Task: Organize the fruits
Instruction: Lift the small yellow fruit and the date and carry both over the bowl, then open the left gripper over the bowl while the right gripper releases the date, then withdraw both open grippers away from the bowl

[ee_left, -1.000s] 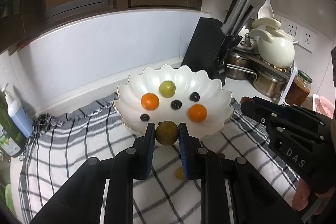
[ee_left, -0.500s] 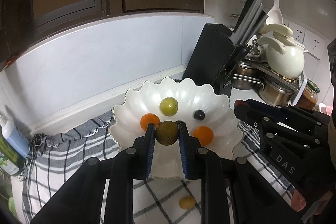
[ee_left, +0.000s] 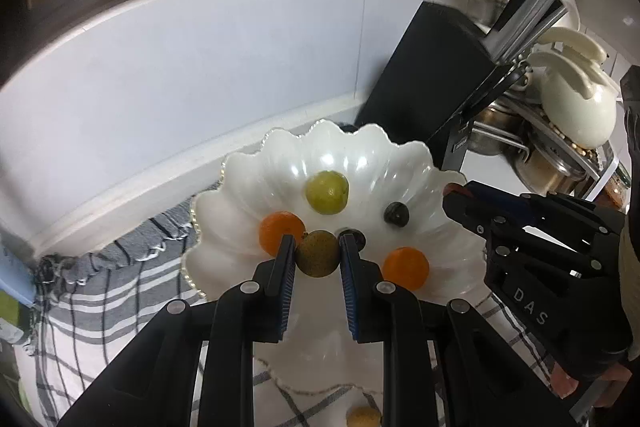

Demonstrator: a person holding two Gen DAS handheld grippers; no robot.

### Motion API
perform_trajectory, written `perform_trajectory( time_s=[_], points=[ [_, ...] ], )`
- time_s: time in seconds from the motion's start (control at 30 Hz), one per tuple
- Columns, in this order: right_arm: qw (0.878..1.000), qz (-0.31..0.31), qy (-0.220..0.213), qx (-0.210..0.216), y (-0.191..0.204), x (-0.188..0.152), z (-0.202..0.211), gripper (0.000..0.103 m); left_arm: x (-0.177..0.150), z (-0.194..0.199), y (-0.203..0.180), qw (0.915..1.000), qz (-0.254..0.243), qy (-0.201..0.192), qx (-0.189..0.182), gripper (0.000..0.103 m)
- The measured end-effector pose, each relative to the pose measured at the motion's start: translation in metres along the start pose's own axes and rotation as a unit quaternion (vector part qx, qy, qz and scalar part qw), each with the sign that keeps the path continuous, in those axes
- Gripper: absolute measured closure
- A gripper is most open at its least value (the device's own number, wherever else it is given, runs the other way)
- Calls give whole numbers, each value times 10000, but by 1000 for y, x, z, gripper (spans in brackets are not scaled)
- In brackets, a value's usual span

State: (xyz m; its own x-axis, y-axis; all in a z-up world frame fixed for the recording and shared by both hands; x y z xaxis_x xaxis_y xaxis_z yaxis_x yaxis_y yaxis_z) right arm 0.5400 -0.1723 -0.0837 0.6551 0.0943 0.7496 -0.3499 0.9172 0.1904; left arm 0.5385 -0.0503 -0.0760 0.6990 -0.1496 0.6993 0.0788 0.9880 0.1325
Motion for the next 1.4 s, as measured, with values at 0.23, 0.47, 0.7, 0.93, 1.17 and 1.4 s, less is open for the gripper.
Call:
perform_trajectory(
  time_s=[0.23, 0.47, 0.7, 0.93, 1.17, 1.4],
  points=[
    [9993, -146, 336, -1, -14, -2, -26, 86, 1, -31, -7, 9992, -43, 395, -47, 80],
    [9980, -254, 582, -2, -22, -7, -43, 86, -3, -57, -12, 9965, -59, 816, -157, 80],
    [9974, -285, 660, 4, -25, -9, -47, 65, -2, -58, -10, 9971, -52, 762, 30, 60],
    [9981, -324, 516, -70, -25, -8, -34, 63, 4, -40, 1, 9982, -19, 478, 356, 54],
    [9987, -346, 334, -159, -20, -8, -12, 63, 8, -10, 9, 9982, -60, 73, 590, 53],
    [9994, -209, 38, -287, -5, -5, 12, 63, 7, 19, 15, 9974, -67, -228, 675, 53]
  ],
)
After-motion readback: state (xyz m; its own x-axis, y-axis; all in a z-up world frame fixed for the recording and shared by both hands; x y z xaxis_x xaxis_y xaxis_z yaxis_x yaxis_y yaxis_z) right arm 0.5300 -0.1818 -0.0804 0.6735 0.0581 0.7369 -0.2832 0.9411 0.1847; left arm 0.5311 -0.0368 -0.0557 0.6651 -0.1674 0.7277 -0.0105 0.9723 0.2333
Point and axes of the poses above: each gripper's, at about its wrist camera, not at the fingertips, and z roughly against the way its jaws point, y to its left, x to its top, the point moved 4 cm from there along -z, roughly the way its jaws point, and after that the axes turned 13 degrees about x, right-handed, at the moved point
